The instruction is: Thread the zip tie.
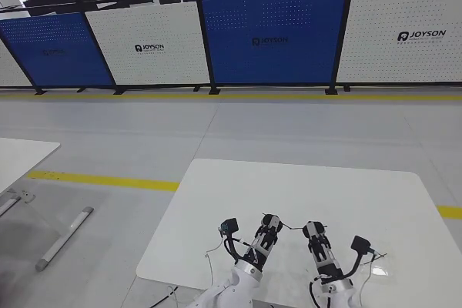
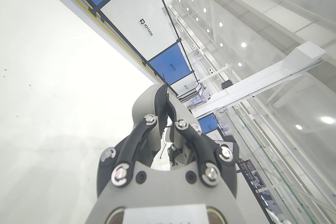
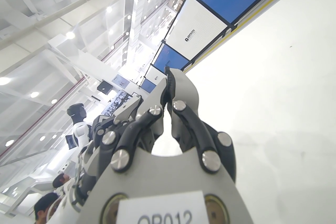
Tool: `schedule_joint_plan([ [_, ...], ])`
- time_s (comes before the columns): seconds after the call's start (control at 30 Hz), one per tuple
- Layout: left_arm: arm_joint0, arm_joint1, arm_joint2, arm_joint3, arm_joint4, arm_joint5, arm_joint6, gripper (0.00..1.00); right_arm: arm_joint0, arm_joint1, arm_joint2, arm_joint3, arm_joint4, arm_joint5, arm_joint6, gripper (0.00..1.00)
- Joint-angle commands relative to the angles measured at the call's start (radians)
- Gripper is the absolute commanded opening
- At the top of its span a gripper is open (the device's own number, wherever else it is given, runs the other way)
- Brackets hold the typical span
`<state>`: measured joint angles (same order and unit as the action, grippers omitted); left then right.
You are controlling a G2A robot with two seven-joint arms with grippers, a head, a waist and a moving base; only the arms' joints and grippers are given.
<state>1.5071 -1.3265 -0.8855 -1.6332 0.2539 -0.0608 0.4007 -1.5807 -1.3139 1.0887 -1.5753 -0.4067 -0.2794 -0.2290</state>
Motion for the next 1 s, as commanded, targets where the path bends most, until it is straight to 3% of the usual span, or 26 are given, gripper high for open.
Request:
schedule_joint_plan([
  [0.0, 0.000, 0.000, 0.000, 0.000, 0.000, 0.000, 0.000, 0.00, -0.002, -0.001, 0.002, -0.001, 0.000, -0.004, -0.001, 0.00],
  [0.97, 0.000, 0.000, 0.000, 0.000, 0.000, 0.000, 0.000, 0.00, -0.015, -0.012, 0.015, -0.020, -0.030, 0.006, 0.012, 0.00],
])
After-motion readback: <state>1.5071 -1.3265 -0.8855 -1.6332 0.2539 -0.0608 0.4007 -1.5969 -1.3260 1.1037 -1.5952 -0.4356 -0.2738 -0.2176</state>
